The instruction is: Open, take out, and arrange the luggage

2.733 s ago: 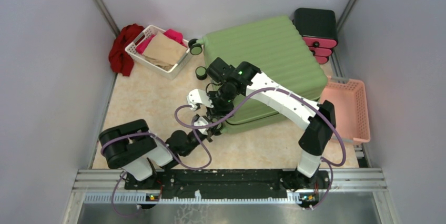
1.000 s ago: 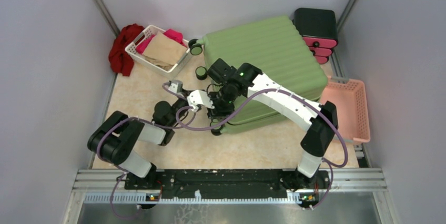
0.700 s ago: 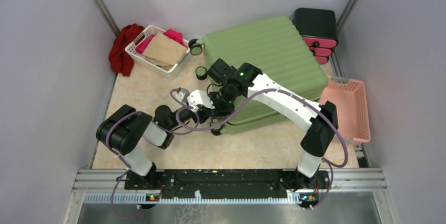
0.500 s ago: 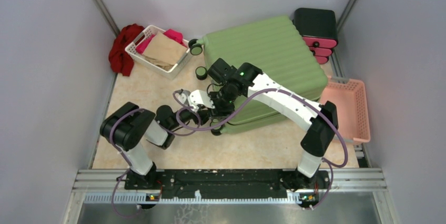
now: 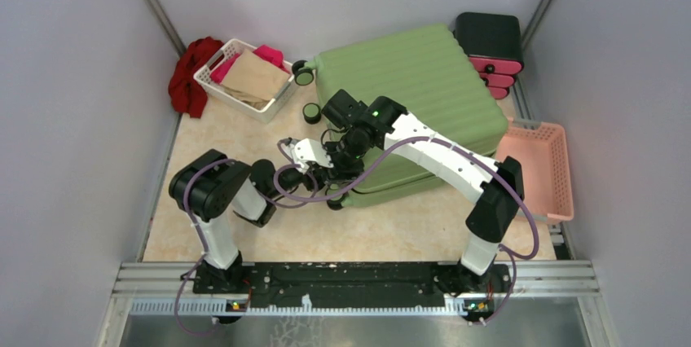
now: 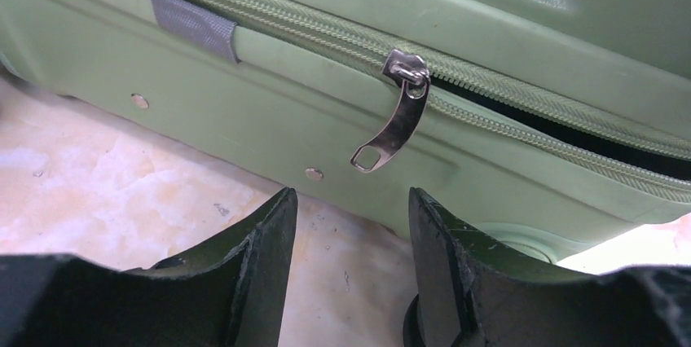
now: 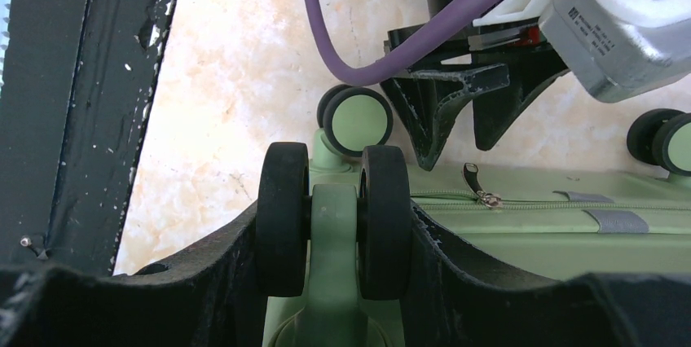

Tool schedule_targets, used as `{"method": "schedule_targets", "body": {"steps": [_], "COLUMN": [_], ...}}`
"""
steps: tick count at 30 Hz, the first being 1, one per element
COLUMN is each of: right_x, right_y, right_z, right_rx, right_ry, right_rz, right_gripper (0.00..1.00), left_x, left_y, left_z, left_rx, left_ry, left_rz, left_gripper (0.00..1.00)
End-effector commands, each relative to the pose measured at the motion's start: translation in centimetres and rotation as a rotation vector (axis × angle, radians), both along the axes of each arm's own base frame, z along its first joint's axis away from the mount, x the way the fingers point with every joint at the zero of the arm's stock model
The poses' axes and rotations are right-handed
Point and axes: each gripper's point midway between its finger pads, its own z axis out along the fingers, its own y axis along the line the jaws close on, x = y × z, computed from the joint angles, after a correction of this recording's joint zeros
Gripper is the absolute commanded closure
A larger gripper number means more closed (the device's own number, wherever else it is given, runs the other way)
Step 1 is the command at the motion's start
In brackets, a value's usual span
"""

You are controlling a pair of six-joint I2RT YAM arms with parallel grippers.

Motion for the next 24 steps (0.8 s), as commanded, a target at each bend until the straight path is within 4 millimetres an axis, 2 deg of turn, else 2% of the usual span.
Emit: {"method": "schedule_targets", "body": {"steps": [1, 16, 24], "right_x": [-2.7, -2.8, -2.8], "right_y": [-0.6, -0.6, -0.6], "right_z": [2.7, 2.6, 2.6], "right_rx": [0.045, 0.046, 0.044], "right_ry": [0.099, 0.104, 0.104], "right_rz": [0.019, 0.02, 0.02], "right_gripper": [1.0, 1.0, 1.0], "left_x": [0.7, 0.8, 0.2], "left_y": [-0.7, -0.3, -1.1], "left_z": [6.2, 9.3, 9.3], "left_rx": [-0.105, -0.101, -0.105], "left_ry": [-0.27, -0.406, -0.407], "left_rz": [0.022, 0.122, 0.075], "left_gripper": [0.41, 0.46, 0.56]}}
